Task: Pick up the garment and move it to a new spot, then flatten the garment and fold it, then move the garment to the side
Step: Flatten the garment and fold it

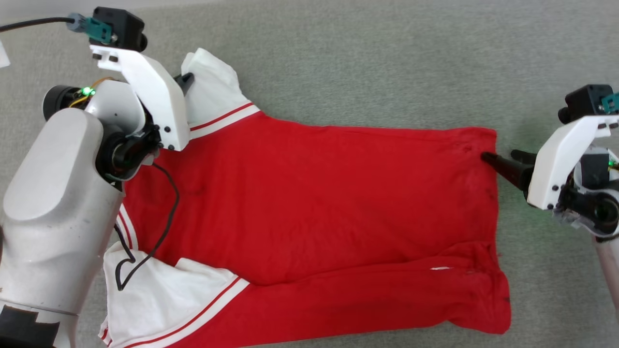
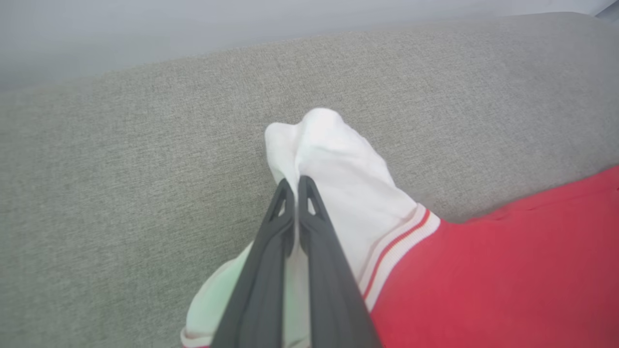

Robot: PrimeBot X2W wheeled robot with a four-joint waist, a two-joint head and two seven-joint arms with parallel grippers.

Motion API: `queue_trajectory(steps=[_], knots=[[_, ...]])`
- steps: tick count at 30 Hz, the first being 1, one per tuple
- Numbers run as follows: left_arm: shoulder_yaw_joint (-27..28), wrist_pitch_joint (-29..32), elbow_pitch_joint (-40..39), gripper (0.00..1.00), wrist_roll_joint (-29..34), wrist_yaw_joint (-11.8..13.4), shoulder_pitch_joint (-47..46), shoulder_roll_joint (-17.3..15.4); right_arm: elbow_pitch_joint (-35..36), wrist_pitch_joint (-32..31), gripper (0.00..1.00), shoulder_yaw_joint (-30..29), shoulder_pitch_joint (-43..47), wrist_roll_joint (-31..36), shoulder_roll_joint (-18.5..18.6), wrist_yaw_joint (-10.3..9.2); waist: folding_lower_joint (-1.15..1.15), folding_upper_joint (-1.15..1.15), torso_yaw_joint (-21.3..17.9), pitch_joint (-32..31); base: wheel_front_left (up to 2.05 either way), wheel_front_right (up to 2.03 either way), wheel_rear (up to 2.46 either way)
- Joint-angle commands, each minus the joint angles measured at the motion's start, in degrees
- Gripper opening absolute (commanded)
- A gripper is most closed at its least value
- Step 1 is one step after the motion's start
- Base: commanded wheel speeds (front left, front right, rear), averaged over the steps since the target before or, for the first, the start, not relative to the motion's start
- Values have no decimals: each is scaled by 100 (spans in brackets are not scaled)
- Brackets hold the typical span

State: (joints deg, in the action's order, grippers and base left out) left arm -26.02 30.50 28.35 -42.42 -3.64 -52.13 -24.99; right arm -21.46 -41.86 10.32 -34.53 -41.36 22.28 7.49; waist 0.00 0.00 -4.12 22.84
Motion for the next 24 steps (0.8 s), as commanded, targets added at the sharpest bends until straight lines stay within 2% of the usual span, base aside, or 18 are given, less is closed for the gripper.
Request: queue_trajectory(steps=[1,5,6,7,8,13,19,24], knots=[[-32,-57,-50,0,36,-31,-104,13,-164,-129,100,72,-194,-1,20,0,0,0,137,143,0,0,0],[-85,-85,-114,0,26,-65,-111,82,-605,-593,100,314,-333,-74,-79,0,0,0,214,222,0,0,0],[-93,-97,-120,0,23,-72,-113,90,-713,-716,81,376,-347,-69,-118,0,0,0,224,230,0,0,0],[-99,-106,-123,0,18,-75,-113,99,-778,-804,27,446,-362,-63,-129,0,0,0,233,237,0,0,0],[-106,-108,-120,0,11,-80,-108,106,-816,-844,0,495,-389,-74,-142,0,0,0,240,243,0,0,0],[-104,-166,-71,0,-6,-77,-64,100,-738,-778,0,634,-597,-85,-65,0,0,0,251,228,0,0,0],[2,-478,46,0,-103,-64,173,130,-435,-189,0,746,-870,95,291,0,0,0,269,-21,0,0,0],[165,-908,17,0,-235,-24,618,131,-179,276,0,772,-534,157,396,-1,0,0,302,-416,0,0,0]])
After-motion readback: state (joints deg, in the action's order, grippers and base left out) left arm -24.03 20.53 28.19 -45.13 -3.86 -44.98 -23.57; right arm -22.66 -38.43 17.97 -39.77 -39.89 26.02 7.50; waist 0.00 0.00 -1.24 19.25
